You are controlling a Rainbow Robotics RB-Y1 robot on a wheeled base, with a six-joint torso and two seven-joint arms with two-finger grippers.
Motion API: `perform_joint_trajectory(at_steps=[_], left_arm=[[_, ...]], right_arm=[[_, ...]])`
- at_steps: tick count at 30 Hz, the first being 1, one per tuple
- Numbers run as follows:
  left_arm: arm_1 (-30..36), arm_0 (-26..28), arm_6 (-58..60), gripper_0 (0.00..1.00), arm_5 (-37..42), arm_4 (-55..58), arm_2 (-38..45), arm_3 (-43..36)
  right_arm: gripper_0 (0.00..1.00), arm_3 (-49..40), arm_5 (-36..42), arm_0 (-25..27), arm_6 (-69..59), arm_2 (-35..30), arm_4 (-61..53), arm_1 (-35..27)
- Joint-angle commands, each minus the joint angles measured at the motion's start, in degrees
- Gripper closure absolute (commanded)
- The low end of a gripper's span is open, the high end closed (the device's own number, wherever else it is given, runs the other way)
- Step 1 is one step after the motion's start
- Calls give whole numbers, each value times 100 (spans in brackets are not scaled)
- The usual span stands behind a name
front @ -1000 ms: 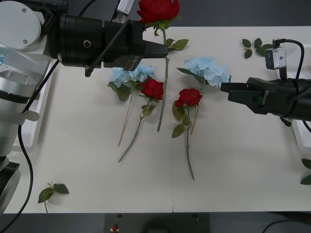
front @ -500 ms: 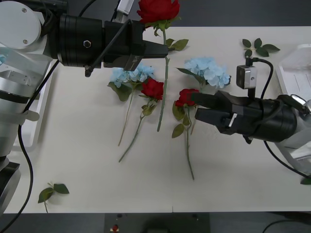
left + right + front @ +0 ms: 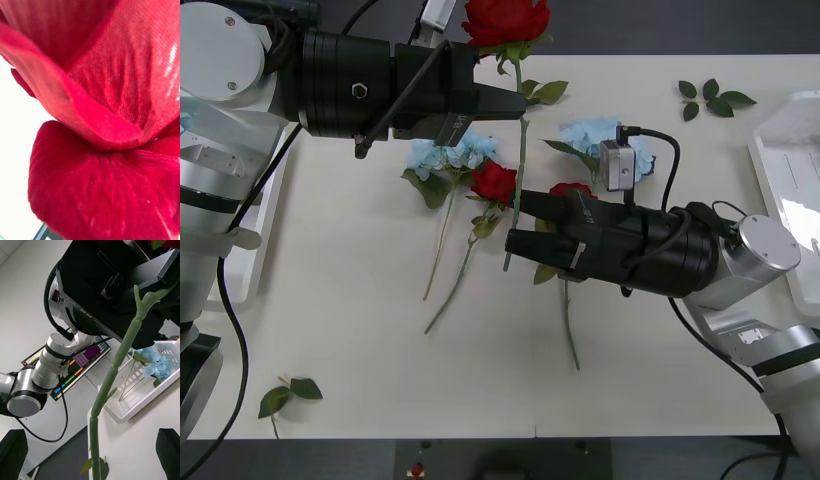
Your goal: Put the red flowers into the right box and the blue flowers into the left box
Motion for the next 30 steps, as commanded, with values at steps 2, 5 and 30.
perform_joint_trajectory(at_steps=[2, 5, 30], left_arm=[[-9, -162, 137, 100, -65, 60, 98, -70], [-9, -162, 137, 100, -65, 60, 98, -70], [-9, -162, 137, 100, -65, 60, 98, -70]], right_arm=[[0, -227, -216, 13, 88, 191, 143, 272], [0, -245, -401, 4, 88, 349, 143, 369], [98, -245, -849, -49, 88, 455, 266, 853]])
